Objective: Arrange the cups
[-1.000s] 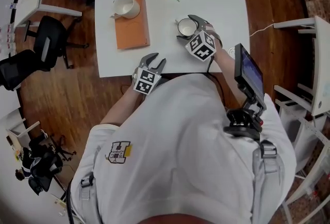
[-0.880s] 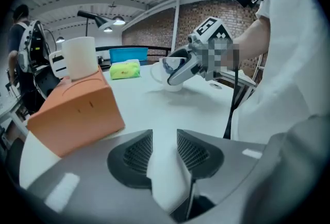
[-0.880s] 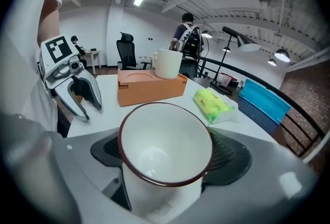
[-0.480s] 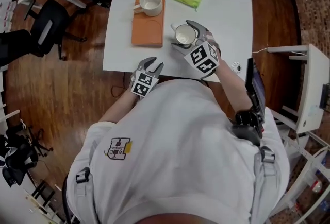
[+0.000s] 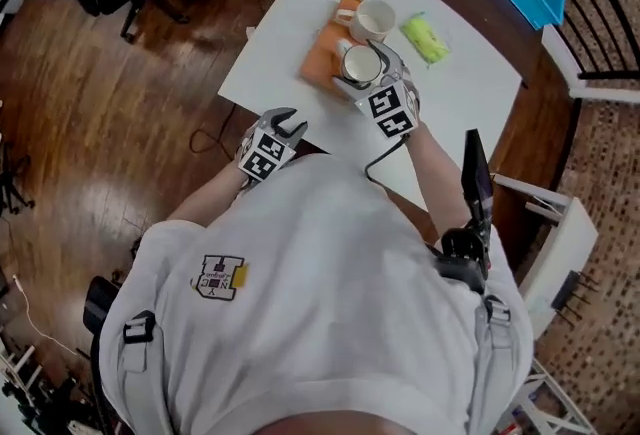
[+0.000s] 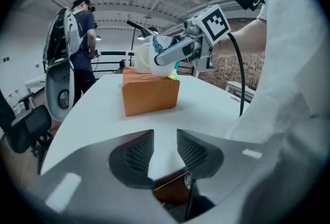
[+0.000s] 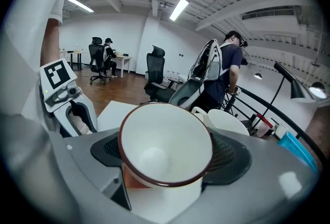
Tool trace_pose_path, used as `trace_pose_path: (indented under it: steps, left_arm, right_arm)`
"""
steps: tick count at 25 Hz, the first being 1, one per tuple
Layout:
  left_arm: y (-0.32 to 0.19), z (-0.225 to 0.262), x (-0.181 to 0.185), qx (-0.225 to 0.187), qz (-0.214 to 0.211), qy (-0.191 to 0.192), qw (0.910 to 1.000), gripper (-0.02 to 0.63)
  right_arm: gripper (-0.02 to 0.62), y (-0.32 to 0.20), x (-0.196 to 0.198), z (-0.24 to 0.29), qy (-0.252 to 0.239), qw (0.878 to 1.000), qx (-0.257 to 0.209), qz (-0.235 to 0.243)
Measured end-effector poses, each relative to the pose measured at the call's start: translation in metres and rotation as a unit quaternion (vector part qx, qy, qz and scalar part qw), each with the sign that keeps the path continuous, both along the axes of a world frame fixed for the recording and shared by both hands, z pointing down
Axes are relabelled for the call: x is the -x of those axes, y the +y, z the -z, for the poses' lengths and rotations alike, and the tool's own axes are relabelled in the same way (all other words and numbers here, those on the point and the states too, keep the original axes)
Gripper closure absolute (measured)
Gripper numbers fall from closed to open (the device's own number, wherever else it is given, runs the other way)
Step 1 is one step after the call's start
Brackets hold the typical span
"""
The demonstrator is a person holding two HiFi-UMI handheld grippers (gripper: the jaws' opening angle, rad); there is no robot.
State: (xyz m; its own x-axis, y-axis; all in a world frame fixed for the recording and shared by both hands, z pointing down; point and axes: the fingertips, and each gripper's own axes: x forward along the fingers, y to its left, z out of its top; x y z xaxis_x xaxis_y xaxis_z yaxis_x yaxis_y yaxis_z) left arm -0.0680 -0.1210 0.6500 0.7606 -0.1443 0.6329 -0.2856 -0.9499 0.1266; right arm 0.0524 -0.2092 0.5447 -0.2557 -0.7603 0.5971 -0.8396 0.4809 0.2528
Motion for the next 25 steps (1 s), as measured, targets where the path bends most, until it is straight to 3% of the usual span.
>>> trace_pose_path:
  steps: [3, 9, 19, 25]
  left_arm:
    - [-0.003, -0.002, 0.012, 0.014, 0.040, 0.001, 0.9991, 0.469]
    - [-0.010, 0.005, 0.032, 0.021, 0.066, 0.004, 0.9976, 0.469]
    - [-0.001, 0.005, 0.035, 0.035, 0.073, 0.007, 0.9967, 0.469]
    - [0.001, 0.004, 0.036, 0.044, 0.082, 0.008, 0.9957, 0.469]
  right_arm:
    - [0.153, -0.012, 0.003, -0.007, 0.001, 1.000, 0.006, 0.015]
    - [0.153, -0.019, 0.007, -0.012, -0.015, 1.000, -0.004, -0.008]
    - [0.155, -0.022, 0.015, -0.001, -0.068, 0.995, -0.076, 0.003]
    - [0.146, -0.021, 0.013, -0.002, -0.049, 0.996, -0.075, 0.003]
